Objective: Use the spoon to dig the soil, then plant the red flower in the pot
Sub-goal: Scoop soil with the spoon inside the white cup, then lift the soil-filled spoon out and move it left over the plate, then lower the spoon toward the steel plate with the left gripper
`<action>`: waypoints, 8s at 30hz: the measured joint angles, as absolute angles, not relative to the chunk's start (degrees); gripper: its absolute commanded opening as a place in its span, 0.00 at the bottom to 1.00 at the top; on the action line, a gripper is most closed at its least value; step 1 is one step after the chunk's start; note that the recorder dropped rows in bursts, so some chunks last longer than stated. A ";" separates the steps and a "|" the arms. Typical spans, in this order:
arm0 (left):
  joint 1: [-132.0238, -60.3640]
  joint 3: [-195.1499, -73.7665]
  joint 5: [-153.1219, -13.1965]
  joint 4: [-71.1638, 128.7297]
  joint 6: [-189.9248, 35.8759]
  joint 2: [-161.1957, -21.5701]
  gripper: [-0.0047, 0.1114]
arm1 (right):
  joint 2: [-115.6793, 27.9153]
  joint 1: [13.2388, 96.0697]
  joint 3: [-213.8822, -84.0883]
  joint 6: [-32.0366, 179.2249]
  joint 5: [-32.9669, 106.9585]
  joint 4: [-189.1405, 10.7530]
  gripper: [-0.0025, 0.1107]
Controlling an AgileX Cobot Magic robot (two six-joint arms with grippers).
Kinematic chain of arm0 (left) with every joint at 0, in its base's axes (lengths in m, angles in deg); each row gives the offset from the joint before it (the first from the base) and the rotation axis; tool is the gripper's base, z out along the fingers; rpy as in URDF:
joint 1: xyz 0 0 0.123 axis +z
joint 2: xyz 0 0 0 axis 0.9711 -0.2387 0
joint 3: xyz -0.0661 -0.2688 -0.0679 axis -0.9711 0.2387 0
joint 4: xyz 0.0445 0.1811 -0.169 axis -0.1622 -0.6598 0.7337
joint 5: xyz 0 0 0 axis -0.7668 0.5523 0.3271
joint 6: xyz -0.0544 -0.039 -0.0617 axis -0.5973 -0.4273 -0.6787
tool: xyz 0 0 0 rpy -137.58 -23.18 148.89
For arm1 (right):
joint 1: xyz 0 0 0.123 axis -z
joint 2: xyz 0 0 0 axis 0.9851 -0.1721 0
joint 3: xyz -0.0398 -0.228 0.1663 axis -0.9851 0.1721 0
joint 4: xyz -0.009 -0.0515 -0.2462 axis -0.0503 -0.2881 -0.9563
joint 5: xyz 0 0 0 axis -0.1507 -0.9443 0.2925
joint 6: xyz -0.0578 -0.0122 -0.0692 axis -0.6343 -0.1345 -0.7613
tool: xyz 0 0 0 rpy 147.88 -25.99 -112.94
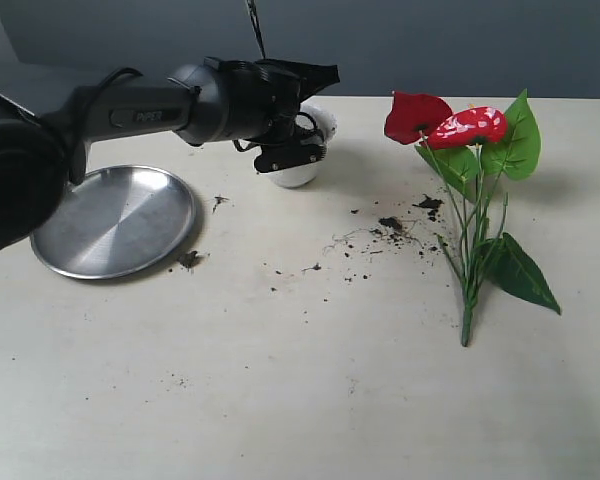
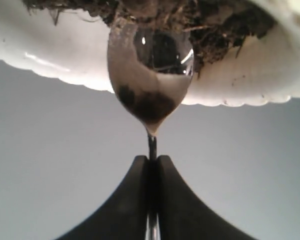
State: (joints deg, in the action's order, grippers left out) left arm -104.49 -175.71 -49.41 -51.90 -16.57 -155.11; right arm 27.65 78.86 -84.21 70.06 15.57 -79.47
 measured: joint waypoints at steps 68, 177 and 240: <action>-104.38 -175.37 -49.09 -60.06 -24.79 -156.03 0.05 | 27.65 78.86 -84.21 70.09 15.57 -79.47 0.02; -87.13 -165.85 -13.46 13.44 -83.13 -136.18 0.05 | 27.65 78.86 -84.21 70.08 15.57 -78.14 0.02; -79.07 -153.62 -37.90 24.86 -91.33 -139.45 0.05 | 27.65 78.86 -84.21 70.18 15.57 -78.14 0.02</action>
